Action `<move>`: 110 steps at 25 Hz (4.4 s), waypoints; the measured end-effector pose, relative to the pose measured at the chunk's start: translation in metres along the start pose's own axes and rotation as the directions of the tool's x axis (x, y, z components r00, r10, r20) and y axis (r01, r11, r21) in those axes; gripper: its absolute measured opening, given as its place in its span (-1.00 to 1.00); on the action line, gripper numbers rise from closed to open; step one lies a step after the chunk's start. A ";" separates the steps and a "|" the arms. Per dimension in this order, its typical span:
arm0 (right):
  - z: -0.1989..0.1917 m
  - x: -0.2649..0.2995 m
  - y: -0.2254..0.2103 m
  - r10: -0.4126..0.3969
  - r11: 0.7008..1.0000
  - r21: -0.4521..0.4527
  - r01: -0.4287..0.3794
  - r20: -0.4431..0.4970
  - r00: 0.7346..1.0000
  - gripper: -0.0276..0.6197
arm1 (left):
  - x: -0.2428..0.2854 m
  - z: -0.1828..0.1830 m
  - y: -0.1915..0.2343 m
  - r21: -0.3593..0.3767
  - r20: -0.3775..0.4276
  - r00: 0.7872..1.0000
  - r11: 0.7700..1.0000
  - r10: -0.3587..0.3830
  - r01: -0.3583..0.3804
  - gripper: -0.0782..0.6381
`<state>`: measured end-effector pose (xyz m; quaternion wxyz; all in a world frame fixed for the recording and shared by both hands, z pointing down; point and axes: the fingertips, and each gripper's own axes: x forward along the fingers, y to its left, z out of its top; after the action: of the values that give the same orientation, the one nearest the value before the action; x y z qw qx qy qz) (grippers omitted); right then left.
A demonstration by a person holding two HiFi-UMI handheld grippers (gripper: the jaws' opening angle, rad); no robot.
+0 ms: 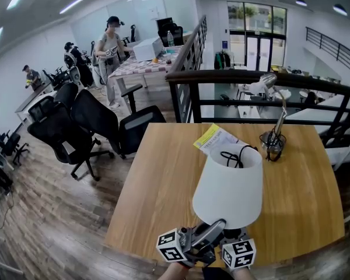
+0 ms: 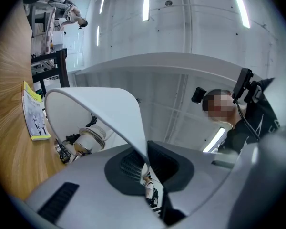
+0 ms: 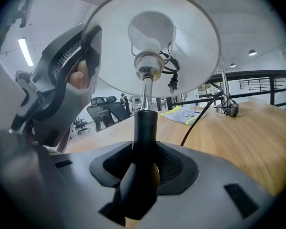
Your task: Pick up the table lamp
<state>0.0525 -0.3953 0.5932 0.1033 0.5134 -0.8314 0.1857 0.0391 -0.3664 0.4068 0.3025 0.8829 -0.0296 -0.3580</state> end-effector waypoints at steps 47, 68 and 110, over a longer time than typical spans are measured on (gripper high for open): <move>0.132 -0.036 0.017 0.019 0.975 -0.217 0.043 0.273 0.962 -0.44 | 0.053 0.046 -0.098 0.213 -0.005 0.980 0.958 -0.197 0.193 -0.74; 0.170 -0.054 0.030 0.025 0.965 -0.253 0.069 0.351 0.936 -0.44 | 0.065 0.061 -0.131 0.262 -0.005 0.968 0.934 -0.251 0.244 -0.74; 0.220 -0.066 0.036 0.043 0.959 -0.273 0.082 0.424 0.904 -0.44 | 0.093 0.078 -0.157 0.329 -0.023 0.954 0.899 -0.298 0.289 -0.74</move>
<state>0.0546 -0.4184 0.3614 -0.0063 0.5296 -0.8465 -0.0532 0.0316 -0.3036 0.2192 0.0931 0.9100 0.0403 -0.4020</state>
